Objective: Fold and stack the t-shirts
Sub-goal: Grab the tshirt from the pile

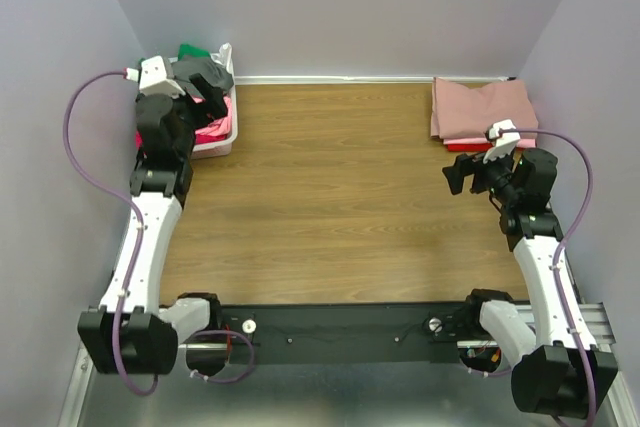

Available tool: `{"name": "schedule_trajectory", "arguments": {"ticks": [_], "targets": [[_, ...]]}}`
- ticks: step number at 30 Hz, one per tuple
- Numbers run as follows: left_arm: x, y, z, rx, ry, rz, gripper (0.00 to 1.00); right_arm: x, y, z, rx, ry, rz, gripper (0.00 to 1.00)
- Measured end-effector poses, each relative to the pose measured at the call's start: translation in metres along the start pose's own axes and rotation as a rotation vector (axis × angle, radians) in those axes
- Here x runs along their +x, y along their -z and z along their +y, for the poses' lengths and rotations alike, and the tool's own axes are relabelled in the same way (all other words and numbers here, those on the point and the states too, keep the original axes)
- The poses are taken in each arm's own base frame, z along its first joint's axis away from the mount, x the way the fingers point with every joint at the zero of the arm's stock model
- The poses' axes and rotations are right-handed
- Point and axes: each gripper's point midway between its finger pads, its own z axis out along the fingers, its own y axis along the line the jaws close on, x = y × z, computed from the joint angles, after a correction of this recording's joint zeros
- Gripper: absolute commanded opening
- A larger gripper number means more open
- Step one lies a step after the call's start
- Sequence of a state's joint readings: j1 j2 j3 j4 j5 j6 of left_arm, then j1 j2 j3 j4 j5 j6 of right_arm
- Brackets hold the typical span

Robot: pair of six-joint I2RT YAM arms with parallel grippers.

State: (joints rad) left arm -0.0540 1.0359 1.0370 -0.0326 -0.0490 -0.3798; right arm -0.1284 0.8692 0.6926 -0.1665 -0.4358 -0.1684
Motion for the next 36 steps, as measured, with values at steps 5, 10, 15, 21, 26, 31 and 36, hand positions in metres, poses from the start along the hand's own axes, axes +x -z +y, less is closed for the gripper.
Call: {"name": "schedule_trajectory", "arguments": {"ticks": [5,10,15,21,26,31,36], "targets": [[-0.002,-0.049,0.046,-0.188,0.108,0.079,0.95,0.0,0.001,0.005,-0.028,0.017,-0.002,1.0],[0.008,-0.076,0.087,-0.344,0.169,0.135,0.91,0.0,0.002,0.007,-0.042,0.021,-0.002,1.0],[0.027,-0.11,0.122,-0.433,0.187,0.2,0.88,0.001,0.001,0.008,-0.048,0.019,0.002,1.0],[0.051,-0.151,0.142,-0.398,0.149,0.264,0.82,0.003,0.0,0.009,-0.053,0.016,0.008,1.0],[0.069,-0.176,0.153,-0.358,0.137,0.293,0.74,0.005,-0.001,0.009,-0.055,0.013,0.014,1.0],[0.079,-0.207,0.164,-0.323,0.131,0.301,0.71,0.009,-0.003,0.009,-0.059,0.004,0.03,1.0],[0.083,-0.238,0.169,-0.296,0.12,0.304,0.7,0.015,-0.004,0.009,-0.063,-0.007,0.052,1.0]]}}
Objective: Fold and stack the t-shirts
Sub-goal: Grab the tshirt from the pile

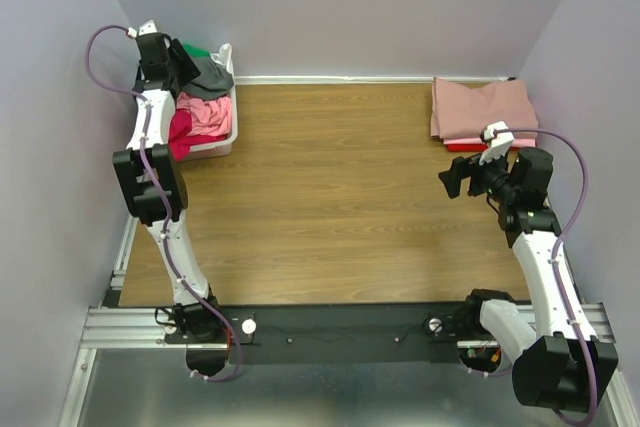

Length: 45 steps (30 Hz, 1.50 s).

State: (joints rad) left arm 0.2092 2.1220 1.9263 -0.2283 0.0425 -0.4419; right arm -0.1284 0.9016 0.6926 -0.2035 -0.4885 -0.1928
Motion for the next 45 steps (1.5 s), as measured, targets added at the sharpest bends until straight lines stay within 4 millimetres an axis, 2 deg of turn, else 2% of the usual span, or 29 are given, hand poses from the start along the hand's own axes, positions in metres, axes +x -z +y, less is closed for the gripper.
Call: {"name": "schedule_trajectory", "arguments": {"ticks": [3,9,13,14,16,17,19,24,28,32,37,41,43,45], "targets": [[-0.001,-0.014,-0.001,0.004,-0.006,-0.002,0.68,0.002,-0.001,0.0,-0.002,-0.004,0.009,1.0],[0.01,-0.029,0.005,-0.011,-0.008,0.034,0.66,0.005,-0.002,0.0,-0.003,-0.008,0.018,1.0],[0.024,-0.036,0.011,-0.023,-0.01,0.063,0.58,0.006,-0.002,0.0,-0.005,-0.011,0.023,1.0],[0.026,-0.037,0.012,-0.024,-0.011,0.066,0.51,0.006,-0.002,0.0,-0.005,-0.011,0.024,1.0],[0.026,-0.038,0.013,-0.026,-0.014,0.068,0.43,0.007,-0.002,0.0,-0.005,-0.011,0.024,1.0],[0.026,-0.038,0.013,-0.025,-0.018,0.067,0.32,0.007,-0.002,0.0,-0.005,-0.011,0.025,1.0],[0.026,-0.038,0.013,-0.022,-0.022,0.067,0.27,0.007,-0.002,0.0,-0.005,-0.011,0.025,1.0],[0.023,-0.036,0.008,0.0,-0.024,0.063,0.21,0.008,-0.002,0.0,-0.005,-0.013,0.029,1.0],[0.008,-0.024,-0.004,0.039,-0.032,0.043,0.0,0.008,-0.002,0.0,-0.005,-0.013,0.029,1.0],[-0.034,0.01,-0.027,0.096,-0.044,-0.036,0.0,0.008,-0.002,0.0,-0.005,-0.009,0.029,1.0],[-0.081,0.072,-0.054,0.162,-0.07,-0.139,0.0,0.008,-0.002,0.0,-0.006,-0.005,0.03,1.0],[-0.117,0.129,-0.08,0.234,-0.09,-0.231,0.0,0.008,-0.002,0.0,-0.006,-0.005,0.031,1.0],[-0.129,0.163,-0.096,0.276,-0.101,-0.274,0.0,0.009,-0.002,0.0,-0.006,-0.004,0.033,1.0],[-0.132,0.198,-0.118,0.334,-0.119,-0.303,0.0,0.009,-0.002,0.0,-0.007,0.0,0.033,1.0]]}}
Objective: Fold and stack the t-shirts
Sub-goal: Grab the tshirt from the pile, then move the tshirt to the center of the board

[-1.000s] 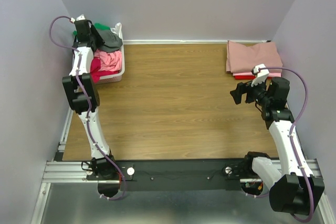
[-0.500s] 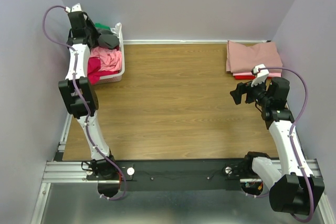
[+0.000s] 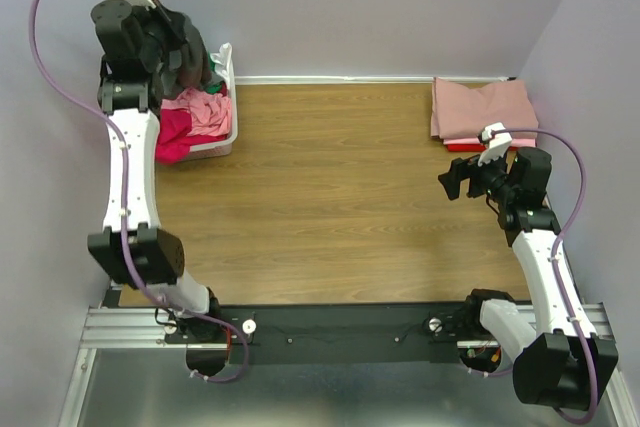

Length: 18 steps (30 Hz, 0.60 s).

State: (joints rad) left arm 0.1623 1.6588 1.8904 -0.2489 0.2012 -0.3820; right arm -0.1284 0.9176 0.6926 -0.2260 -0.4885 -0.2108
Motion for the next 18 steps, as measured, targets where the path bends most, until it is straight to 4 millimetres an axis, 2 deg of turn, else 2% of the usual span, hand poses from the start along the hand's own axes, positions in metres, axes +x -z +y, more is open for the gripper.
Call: {"name": "schedule_trajectory", "arguments": {"ticks": [3,5,7,11,14,15,18], "targets": [[-0.014,0.035,-0.051,0.106,-0.023,-0.038,0.0,-0.001,0.001,0.0,0.001,0.003,-0.003,1.0],[-0.018,0.071,-0.088,0.199,-0.04,-0.057,0.0,-0.001,0.001,0.0,0.001,0.005,-0.005,1.0],[-0.017,0.097,-0.103,0.244,-0.048,-0.067,0.0,-0.002,0.001,0.0,0.001,0.009,-0.007,1.0],[-0.011,0.155,-0.122,0.332,-0.058,-0.086,0.0,-0.002,0.002,0.0,0.002,0.013,-0.007,1.0],[0.007,0.179,-0.143,0.43,-0.055,-0.057,0.0,-0.002,0.002,0.0,0.002,0.015,-0.007,1.0],[0.019,0.188,-0.155,0.489,-0.048,-0.035,0.0,-0.002,0.002,0.0,0.002,0.016,-0.007,1.0],[0.052,0.205,-0.175,0.601,-0.026,0.037,0.0,-0.002,0.002,0.0,0.002,0.023,-0.007,1.0]]}}
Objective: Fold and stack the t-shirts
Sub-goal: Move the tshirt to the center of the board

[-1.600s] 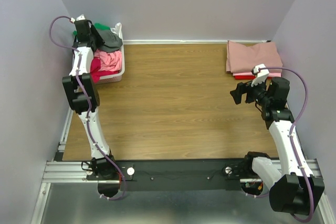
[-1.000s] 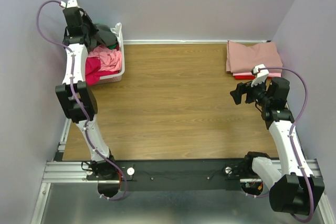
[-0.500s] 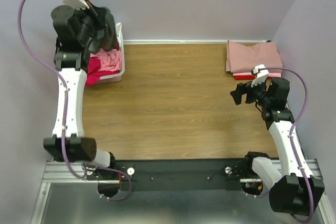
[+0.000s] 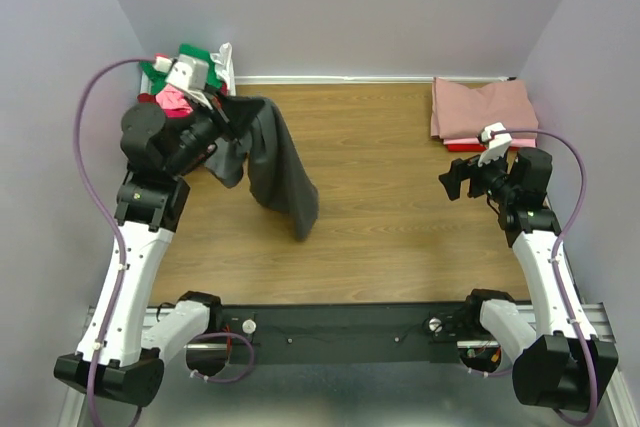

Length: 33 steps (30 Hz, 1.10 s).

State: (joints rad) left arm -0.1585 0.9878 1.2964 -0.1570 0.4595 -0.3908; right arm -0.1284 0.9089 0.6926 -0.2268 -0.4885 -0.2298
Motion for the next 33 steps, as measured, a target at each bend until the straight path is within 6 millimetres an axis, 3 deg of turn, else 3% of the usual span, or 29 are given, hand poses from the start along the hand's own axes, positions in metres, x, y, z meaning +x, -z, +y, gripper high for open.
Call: {"name": "schedule_trajectory", "arguments": {"ticks": [6,15,20,22,24,27,30,33], "targets": [[0.076,0.009,-0.034,0.153,0.085,0.153,0.0,0.0,0.0,-0.001,0.002,0.009,0.0,1.0],[0.135,0.021,-0.082,0.346,0.128,0.27,0.0,0.004,-0.002,-0.002,-0.002,0.017,0.013,1.0],[0.183,0.027,-0.106,0.433,0.163,0.377,0.01,0.005,-0.004,-0.003,-0.005,0.023,0.019,1.0],[0.204,0.03,-0.11,0.446,0.18,0.427,0.07,0.006,-0.004,-0.002,-0.007,0.023,0.019,1.0],[0.224,0.035,-0.11,0.445,0.2,0.478,0.19,0.006,-0.004,-0.002,-0.011,0.024,0.021,1.0],[0.252,0.042,-0.109,0.433,0.226,0.559,0.45,0.008,-0.006,-0.002,-0.017,0.025,0.027,1.0],[0.276,0.052,-0.109,0.42,0.239,0.639,0.55,0.01,-0.007,-0.001,-0.025,0.025,0.031,1.0],[0.285,0.059,-0.105,0.384,0.231,0.678,0.6,0.013,-0.007,0.002,-0.041,0.028,0.035,1.0]]}}
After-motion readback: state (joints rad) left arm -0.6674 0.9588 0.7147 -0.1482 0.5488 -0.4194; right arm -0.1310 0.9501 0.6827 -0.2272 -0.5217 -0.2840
